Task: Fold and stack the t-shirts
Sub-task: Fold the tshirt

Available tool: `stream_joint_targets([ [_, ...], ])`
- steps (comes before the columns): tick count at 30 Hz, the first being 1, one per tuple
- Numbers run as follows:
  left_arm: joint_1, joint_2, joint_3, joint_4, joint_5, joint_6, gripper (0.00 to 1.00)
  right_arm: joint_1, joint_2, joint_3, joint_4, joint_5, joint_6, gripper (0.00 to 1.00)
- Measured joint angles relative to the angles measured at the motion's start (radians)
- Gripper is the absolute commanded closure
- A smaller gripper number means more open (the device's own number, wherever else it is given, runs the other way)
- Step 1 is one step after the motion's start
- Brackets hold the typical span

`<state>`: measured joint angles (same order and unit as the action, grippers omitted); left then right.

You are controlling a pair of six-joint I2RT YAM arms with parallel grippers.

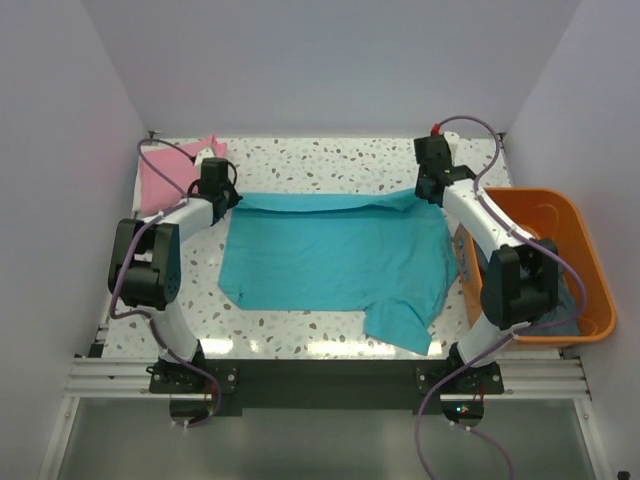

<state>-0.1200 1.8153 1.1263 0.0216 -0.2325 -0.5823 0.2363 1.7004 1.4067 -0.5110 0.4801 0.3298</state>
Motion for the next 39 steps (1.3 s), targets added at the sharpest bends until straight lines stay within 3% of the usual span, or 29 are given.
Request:
stream_joint_targets([
  [14, 0.0, -0.04, -0.079, -0.092, -0.037, -0.009, 0.98, 0.0, -0.122, -0.162, -0.112, 0.004, 0.064, 1.0],
  [15, 0.0, -0.043, -0.085, -0.097, -0.036, -0.01, 0.88, 0.0, -0.124, -0.175, -0.114, 0.001, 0.07, 0.96],
  [17, 0.0, -0.048, -0.092, -0.11, -0.037, -0.016, 0.85, 0.0, -0.124, -0.199, -0.12, -0.002, 0.082, 0.92],
  [18, 0.0, -0.052, -0.096, -0.119, -0.037, -0.019, 0.78, 0.0, -0.125, -0.212, -0.125, -0.005, 0.087, 0.88],
  [19, 0.0, -0.057, -0.101, -0.123, -0.038, -0.019, 0.71, 0.0, -0.129, -0.227, -0.128, -0.009, 0.095, 0.83],
  [20, 0.0, -0.066, -0.109, -0.13, -0.04, -0.024, 0.66, 0.0, -0.137, -0.243, -0.129, -0.017, 0.1, 0.71],
  [22, 0.0, -0.092, -0.125, -0.148, -0.044, -0.031, 0.44, 0.004, -0.161, -0.27, -0.133, -0.031, 0.109, 0.61],
  [23, 0.0, -0.109, -0.131, -0.16, -0.044, -0.031, 0.26, 0.006, -0.179, -0.281, -0.134, -0.038, 0.111, 0.51],
  [25, 0.0, -0.143, -0.139, -0.176, -0.043, -0.034, 0.1, 0.008, -0.214, -0.29, -0.135, -0.056, 0.115, 0.41],
  [26, 0.0, -0.161, -0.141, -0.18, -0.041, -0.033, 0.03, 0.01, -0.233, -0.291, -0.132, -0.075, 0.114, 0.27],
  [27, 0.0, -0.179, -0.142, -0.183, -0.038, -0.033, 0.0, 0.012, -0.252, -0.291, -0.124, -0.093, 0.115, 0.23],
  [29, 0.0, -0.215, -0.143, -0.184, -0.026, -0.034, 0.0, 0.014, -0.282, -0.291, -0.108, -0.142, 0.104, 0.02],
  [35, -0.026, -0.272, -0.139, -0.148, 0.043, -0.026, 0.0, 0.022, -0.248, -0.225, -0.057, -0.274, 0.079, 0.01],
  [39, -0.047, -0.193, -0.091, -0.135, 0.101, -0.023, 0.0, 0.032, -0.086, -0.082, -0.02, -0.299, 0.071, 0.01],
])
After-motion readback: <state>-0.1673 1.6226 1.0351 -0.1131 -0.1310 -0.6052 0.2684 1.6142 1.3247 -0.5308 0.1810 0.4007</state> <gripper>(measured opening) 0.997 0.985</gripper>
